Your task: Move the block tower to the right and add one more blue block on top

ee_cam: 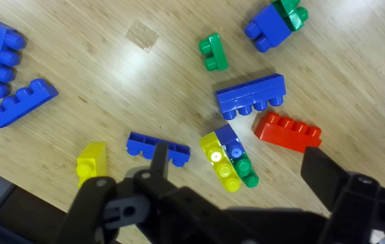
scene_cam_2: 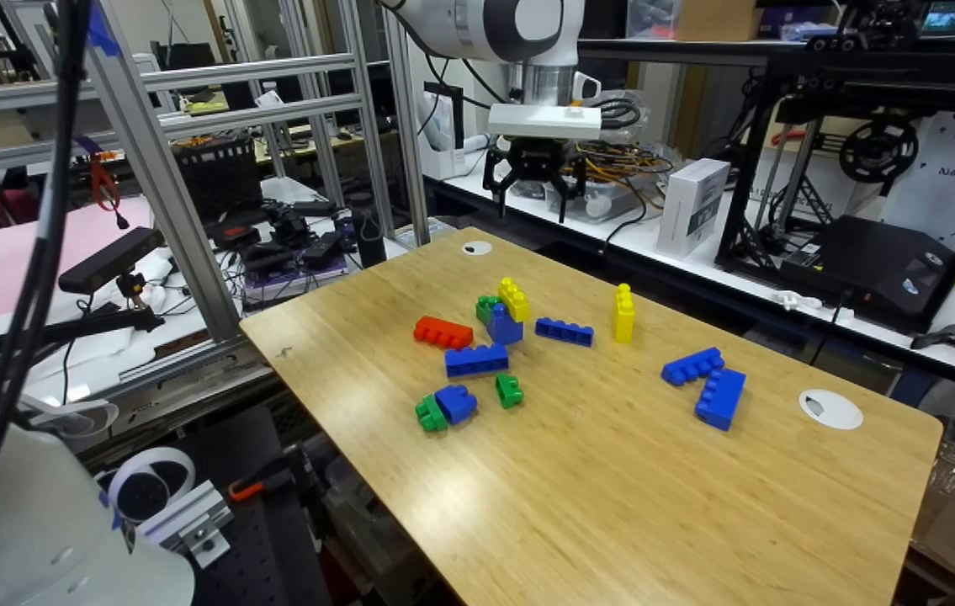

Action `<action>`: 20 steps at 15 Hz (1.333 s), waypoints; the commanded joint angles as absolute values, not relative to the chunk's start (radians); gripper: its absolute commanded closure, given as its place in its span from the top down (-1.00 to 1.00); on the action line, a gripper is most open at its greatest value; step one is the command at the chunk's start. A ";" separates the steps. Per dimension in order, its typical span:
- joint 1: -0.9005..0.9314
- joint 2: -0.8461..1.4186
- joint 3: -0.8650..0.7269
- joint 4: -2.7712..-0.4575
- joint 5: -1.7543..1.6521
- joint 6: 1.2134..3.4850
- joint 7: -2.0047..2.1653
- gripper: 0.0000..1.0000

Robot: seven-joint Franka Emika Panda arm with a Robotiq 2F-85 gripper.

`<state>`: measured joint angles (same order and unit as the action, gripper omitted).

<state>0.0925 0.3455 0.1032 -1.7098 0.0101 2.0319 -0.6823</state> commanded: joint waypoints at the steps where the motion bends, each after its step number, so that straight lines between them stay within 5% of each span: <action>1: 0.076 0.346 0.121 -1.708 0.003 2.029 -0.677 1.00; 20: 0.122 0.702 0.253 -1.491 -0.007 2.184 -0.906 1.00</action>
